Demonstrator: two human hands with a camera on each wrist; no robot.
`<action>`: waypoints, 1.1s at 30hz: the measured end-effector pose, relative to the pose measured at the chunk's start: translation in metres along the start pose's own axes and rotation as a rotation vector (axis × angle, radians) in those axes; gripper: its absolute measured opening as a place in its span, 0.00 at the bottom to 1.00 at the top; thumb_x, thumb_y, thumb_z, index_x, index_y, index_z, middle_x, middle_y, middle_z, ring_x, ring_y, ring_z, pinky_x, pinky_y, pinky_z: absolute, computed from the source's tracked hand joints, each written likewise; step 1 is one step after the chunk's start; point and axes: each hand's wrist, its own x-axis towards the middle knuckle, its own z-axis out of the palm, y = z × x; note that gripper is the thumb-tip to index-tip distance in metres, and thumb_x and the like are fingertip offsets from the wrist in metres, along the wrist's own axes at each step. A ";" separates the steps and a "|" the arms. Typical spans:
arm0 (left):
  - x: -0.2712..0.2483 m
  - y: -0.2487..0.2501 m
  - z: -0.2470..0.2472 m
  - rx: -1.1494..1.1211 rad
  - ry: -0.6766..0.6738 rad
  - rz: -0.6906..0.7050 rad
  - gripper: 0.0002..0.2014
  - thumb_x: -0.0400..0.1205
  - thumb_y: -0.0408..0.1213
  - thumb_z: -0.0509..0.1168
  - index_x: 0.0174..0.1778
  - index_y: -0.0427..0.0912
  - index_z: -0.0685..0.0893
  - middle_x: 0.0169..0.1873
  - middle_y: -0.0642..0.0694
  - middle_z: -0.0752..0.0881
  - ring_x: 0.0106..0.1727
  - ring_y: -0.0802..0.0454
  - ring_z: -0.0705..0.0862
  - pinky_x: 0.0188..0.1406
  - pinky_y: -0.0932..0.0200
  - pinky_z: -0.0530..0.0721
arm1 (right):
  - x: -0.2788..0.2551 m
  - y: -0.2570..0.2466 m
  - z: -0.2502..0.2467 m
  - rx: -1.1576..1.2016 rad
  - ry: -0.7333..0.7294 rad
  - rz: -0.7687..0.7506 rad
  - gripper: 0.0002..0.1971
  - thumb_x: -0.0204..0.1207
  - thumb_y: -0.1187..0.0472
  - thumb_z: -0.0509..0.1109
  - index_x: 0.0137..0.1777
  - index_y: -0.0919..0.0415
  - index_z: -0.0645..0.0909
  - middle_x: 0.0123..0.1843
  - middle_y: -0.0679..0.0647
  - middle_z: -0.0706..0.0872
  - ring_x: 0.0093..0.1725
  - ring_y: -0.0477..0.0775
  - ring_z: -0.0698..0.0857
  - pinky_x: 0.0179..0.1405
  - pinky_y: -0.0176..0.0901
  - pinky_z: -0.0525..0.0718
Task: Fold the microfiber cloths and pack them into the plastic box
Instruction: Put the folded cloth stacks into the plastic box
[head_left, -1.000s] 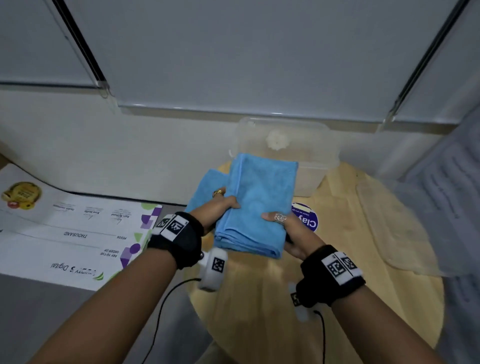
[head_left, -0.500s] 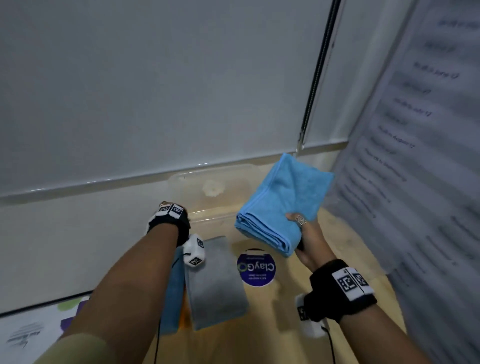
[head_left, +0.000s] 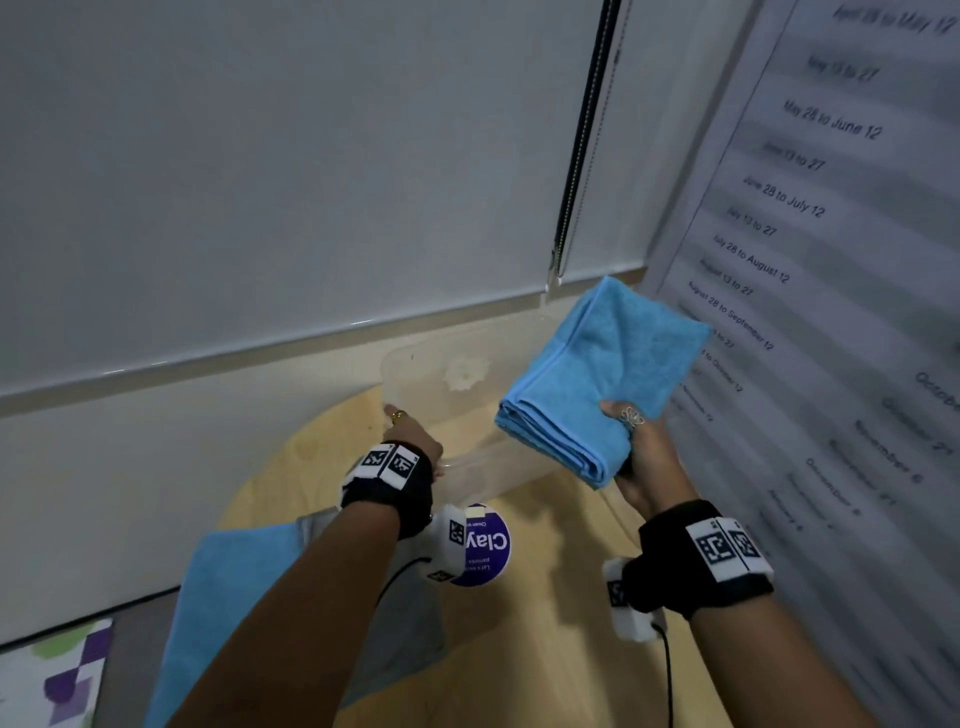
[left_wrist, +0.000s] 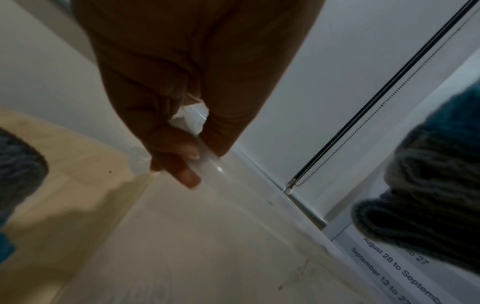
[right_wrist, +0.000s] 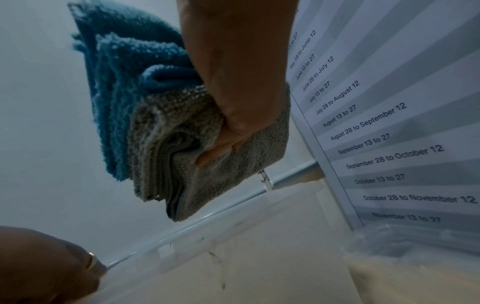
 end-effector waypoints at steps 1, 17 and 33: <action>0.001 -0.002 0.000 0.041 -0.004 0.004 0.46 0.80 0.28 0.62 0.79 0.37 0.31 0.61 0.34 0.81 0.47 0.38 0.87 0.44 0.53 0.89 | -0.001 0.000 -0.004 -0.006 -0.005 0.004 0.36 0.62 0.64 0.74 0.73 0.66 0.71 0.67 0.64 0.82 0.64 0.65 0.83 0.56 0.57 0.86; -0.020 -0.027 -0.017 0.393 -0.136 0.187 0.50 0.75 0.35 0.68 0.82 0.43 0.36 0.66 0.35 0.79 0.63 0.39 0.80 0.63 0.49 0.80 | -0.007 0.003 -0.010 -0.095 0.055 -0.037 0.31 0.72 0.72 0.68 0.74 0.57 0.62 0.67 0.57 0.79 0.63 0.60 0.82 0.59 0.58 0.84; -0.144 -0.072 0.048 0.039 -0.286 0.204 0.35 0.74 0.37 0.70 0.75 0.41 0.60 0.50 0.40 0.85 0.27 0.53 0.85 0.26 0.60 0.84 | -0.011 0.032 -0.013 -0.341 -0.312 0.646 0.15 0.77 0.74 0.62 0.60 0.62 0.79 0.51 0.58 0.90 0.45 0.57 0.91 0.41 0.48 0.90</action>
